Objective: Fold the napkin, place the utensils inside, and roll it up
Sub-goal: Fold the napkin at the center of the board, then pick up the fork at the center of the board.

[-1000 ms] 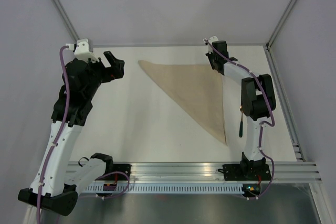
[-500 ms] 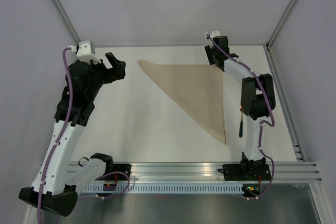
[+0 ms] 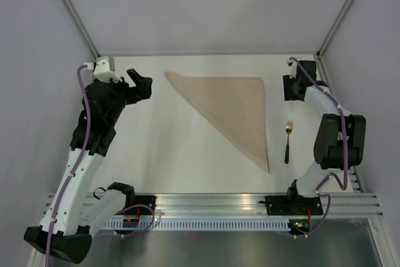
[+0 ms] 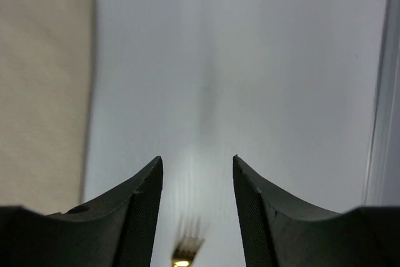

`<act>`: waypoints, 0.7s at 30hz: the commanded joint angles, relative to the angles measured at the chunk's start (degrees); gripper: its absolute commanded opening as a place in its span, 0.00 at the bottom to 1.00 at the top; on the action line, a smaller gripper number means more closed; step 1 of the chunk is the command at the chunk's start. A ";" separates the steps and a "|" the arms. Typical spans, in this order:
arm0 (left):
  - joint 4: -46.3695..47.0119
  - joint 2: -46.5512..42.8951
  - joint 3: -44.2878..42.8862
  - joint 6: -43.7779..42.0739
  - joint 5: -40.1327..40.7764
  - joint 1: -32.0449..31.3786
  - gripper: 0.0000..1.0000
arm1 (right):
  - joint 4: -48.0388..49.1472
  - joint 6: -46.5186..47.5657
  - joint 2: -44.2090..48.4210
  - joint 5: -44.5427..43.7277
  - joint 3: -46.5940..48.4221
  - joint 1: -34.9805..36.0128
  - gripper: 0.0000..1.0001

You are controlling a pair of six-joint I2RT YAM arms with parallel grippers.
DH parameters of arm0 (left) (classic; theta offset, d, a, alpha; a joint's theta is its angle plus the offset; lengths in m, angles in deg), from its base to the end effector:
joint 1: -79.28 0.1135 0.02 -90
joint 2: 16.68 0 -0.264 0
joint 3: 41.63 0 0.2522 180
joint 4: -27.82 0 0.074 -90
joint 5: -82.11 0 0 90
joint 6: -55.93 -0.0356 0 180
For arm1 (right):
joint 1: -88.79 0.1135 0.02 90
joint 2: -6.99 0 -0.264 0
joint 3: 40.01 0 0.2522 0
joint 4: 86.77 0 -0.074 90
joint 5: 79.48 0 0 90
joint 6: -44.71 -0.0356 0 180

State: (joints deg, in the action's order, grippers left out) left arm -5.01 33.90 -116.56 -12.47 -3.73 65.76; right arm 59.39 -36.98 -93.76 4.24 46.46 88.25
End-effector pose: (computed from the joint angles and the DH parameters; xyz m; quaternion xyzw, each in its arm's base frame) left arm 0.1858 -0.0420 0.4053 -0.0770 0.7534 -0.1706 0.6304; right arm 0.3866 -0.0075 0.2292 -0.0437 0.9317 -0.0785 0.3518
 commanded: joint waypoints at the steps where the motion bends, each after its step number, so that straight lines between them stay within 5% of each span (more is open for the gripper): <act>1: 4.30 -1.02 1.22 1.86 -1.26 0.16 1.00 | -9.10 2.39 6.68 4.87 -6.42 -5.86 0.53; 21: 5.80 -1.19 3.51 1.77 -1.26 0.16 1.00 | -20.53 18.31 16.28 10.68 -20.67 -7.29 0.47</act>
State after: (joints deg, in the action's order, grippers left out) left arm -1.62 33.36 -113.11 -12.42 -4.01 65.76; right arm 41.82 -20.78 -79.64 15.08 26.31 81.02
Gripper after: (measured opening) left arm 0.994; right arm 0.469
